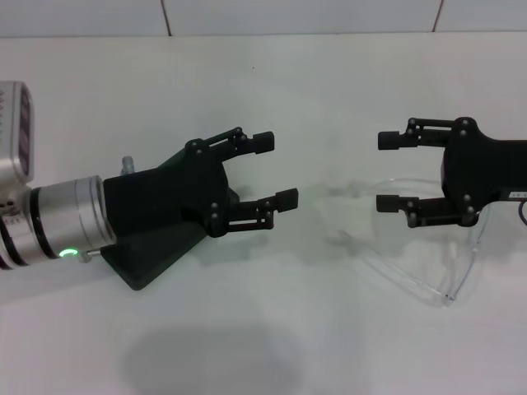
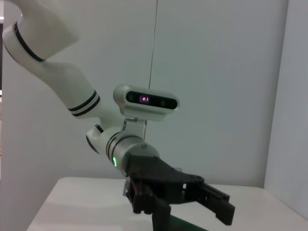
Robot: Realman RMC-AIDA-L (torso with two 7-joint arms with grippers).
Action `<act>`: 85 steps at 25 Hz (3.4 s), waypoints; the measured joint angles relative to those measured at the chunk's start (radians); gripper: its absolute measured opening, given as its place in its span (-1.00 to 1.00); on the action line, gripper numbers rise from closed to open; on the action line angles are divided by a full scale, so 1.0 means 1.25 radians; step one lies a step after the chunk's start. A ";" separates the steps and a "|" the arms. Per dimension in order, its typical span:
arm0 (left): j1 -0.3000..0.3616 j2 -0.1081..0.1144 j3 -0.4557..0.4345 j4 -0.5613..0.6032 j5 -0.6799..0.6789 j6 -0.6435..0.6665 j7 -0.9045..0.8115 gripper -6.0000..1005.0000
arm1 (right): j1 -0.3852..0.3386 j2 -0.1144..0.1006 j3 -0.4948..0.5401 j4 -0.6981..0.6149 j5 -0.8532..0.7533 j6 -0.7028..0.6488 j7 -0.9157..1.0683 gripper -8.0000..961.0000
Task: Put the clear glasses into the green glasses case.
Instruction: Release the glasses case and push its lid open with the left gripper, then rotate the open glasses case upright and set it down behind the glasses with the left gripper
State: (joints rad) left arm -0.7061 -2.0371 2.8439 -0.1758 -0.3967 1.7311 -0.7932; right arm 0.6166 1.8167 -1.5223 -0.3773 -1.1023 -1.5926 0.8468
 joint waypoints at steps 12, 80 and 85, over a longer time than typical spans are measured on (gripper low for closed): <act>0.005 0.000 0.000 -0.006 -0.013 0.023 0.001 0.68 | -0.006 0.004 0.001 0.000 -0.003 0.003 -0.003 0.54; -0.120 -0.033 0.001 -0.458 0.180 -0.107 -0.399 -0.58 | -0.058 0.040 0.001 -0.063 -0.035 -0.015 -0.021 0.54; -0.138 -0.031 0.002 -0.458 0.184 -0.110 -0.386 -0.57 | -0.058 0.041 0.000 -0.063 -0.046 -0.015 -0.024 0.54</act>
State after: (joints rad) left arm -0.8789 -2.0754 2.8465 -0.7484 -0.1673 1.5937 -1.2758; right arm 0.5445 1.8679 -1.5221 -0.4556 -1.1593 -1.6120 0.8173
